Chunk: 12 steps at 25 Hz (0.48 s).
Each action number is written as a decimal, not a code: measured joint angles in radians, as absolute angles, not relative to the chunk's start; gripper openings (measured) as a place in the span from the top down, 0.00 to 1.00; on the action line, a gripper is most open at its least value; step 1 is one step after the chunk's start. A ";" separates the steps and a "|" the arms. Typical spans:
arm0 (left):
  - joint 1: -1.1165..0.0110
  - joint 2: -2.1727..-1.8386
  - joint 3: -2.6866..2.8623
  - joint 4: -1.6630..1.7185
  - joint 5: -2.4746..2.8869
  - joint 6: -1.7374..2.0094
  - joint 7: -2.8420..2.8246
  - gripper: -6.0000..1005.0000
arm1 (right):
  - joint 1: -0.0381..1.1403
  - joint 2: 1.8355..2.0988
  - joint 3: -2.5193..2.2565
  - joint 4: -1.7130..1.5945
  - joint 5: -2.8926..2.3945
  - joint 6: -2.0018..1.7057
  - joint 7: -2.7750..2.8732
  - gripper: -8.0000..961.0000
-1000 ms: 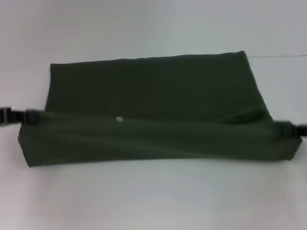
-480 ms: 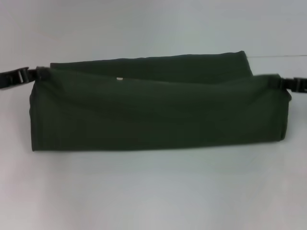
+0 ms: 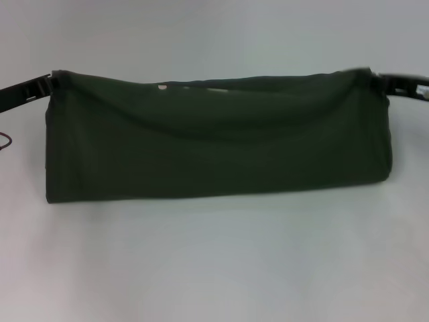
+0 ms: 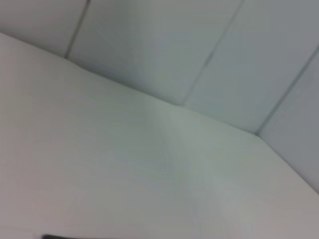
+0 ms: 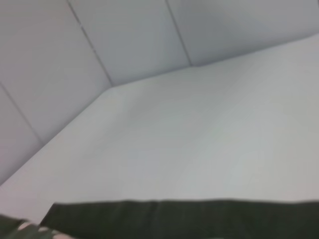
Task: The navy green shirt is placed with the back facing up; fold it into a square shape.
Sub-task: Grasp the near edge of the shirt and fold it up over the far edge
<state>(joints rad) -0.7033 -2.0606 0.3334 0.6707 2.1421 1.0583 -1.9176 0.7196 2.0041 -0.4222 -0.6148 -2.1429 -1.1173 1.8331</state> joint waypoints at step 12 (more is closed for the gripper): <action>-0.734 -2.100 0.333 0.534 1.935 0.816 -1.672 0.90 | 0.806 2.066 -0.495 -0.537 -2.049 -0.769 1.699 0.90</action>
<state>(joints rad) -0.7341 -2.0996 0.3326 0.5342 1.9354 0.8156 -1.6723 0.8057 2.0658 -0.4949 -0.5369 -2.0490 -0.7694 1.6991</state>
